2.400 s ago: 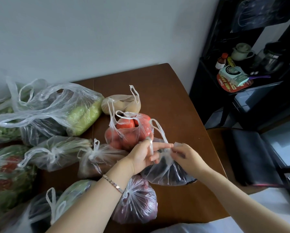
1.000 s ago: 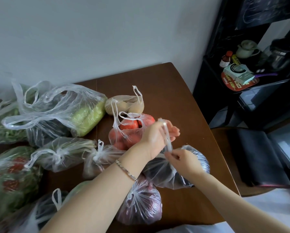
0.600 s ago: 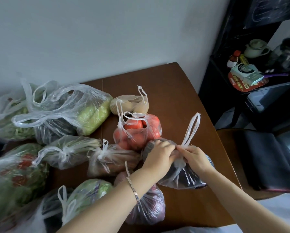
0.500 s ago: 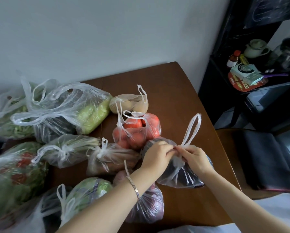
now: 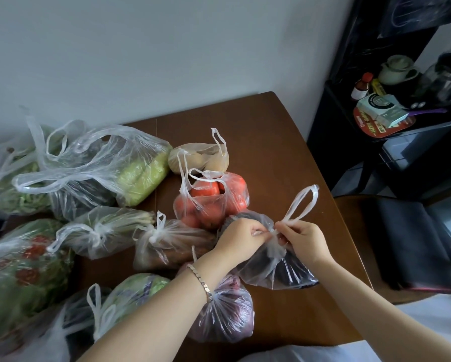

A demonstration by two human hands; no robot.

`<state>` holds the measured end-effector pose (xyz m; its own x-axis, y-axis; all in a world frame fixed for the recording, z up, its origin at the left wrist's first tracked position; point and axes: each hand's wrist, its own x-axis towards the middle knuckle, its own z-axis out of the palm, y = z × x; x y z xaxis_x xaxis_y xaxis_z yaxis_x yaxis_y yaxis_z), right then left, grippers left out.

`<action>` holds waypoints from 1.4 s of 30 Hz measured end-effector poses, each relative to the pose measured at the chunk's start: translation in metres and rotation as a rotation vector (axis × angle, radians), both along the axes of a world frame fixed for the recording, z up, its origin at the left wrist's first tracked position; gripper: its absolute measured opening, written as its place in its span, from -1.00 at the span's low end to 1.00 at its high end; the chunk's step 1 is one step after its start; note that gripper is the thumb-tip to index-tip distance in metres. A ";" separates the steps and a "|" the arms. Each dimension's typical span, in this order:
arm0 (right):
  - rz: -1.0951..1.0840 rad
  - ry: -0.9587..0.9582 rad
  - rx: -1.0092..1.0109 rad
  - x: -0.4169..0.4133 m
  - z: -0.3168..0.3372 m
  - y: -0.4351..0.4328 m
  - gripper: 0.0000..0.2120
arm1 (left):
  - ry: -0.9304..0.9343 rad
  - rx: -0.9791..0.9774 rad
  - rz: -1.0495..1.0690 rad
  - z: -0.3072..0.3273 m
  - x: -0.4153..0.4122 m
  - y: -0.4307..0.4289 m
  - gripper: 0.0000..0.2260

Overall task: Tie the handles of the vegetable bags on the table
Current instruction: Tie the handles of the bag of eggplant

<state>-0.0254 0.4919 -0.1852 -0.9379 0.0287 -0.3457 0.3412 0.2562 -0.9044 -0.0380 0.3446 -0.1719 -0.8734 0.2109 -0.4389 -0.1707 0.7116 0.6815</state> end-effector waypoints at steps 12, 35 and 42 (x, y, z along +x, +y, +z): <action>0.169 0.072 0.152 0.005 0.006 0.007 -0.74 | -0.184 0.086 0.135 -0.001 -0.007 0.010 -0.78; 0.281 0.423 0.550 0.014 -0.004 0.009 -0.74 | -0.398 0.238 0.350 0.000 -0.003 0.024 -0.78; 0.444 0.437 0.606 0.007 -0.001 0.009 -0.78 | -0.376 0.178 0.308 0.000 -0.006 0.019 -0.82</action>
